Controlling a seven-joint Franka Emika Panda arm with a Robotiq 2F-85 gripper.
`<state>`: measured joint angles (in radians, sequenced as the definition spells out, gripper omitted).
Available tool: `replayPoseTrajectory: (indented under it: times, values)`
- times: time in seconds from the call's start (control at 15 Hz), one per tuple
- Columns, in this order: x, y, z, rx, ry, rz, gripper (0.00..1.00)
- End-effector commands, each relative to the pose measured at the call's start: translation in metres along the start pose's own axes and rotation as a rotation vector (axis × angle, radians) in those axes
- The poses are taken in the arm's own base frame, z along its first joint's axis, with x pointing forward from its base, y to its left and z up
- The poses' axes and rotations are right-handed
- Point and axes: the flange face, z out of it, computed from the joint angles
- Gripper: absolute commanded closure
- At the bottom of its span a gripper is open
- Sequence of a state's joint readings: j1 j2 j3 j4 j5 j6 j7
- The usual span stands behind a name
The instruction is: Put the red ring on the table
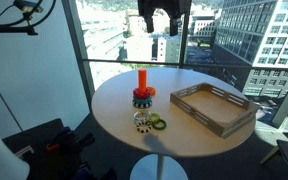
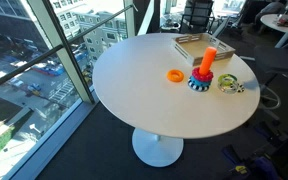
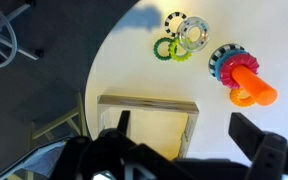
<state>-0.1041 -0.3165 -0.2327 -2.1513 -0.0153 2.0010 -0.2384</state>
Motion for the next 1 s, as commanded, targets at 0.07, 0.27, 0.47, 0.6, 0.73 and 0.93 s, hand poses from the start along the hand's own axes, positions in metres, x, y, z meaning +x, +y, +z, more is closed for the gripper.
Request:
replayPoseTrajectory:
  times: [0.07,0.27,0.47,0.6,0.73,0.93]
  values:
    - [0.0,0.0,-0.001,0.0,0.001,0.0,0.0]
    - [0.0,0.0,-0.002,0.0,0.003,0.0,0.0]
    - [0.004,-0.005,0.0,-0.002,0.003,0.002,0.0]
    - [0.009,-0.013,0.004,0.004,-0.003,-0.003,0.0]
    - [0.015,-0.025,0.007,0.007,-0.008,-0.017,0.0]
    - [0.025,-0.048,0.014,0.013,-0.019,-0.044,0.0]
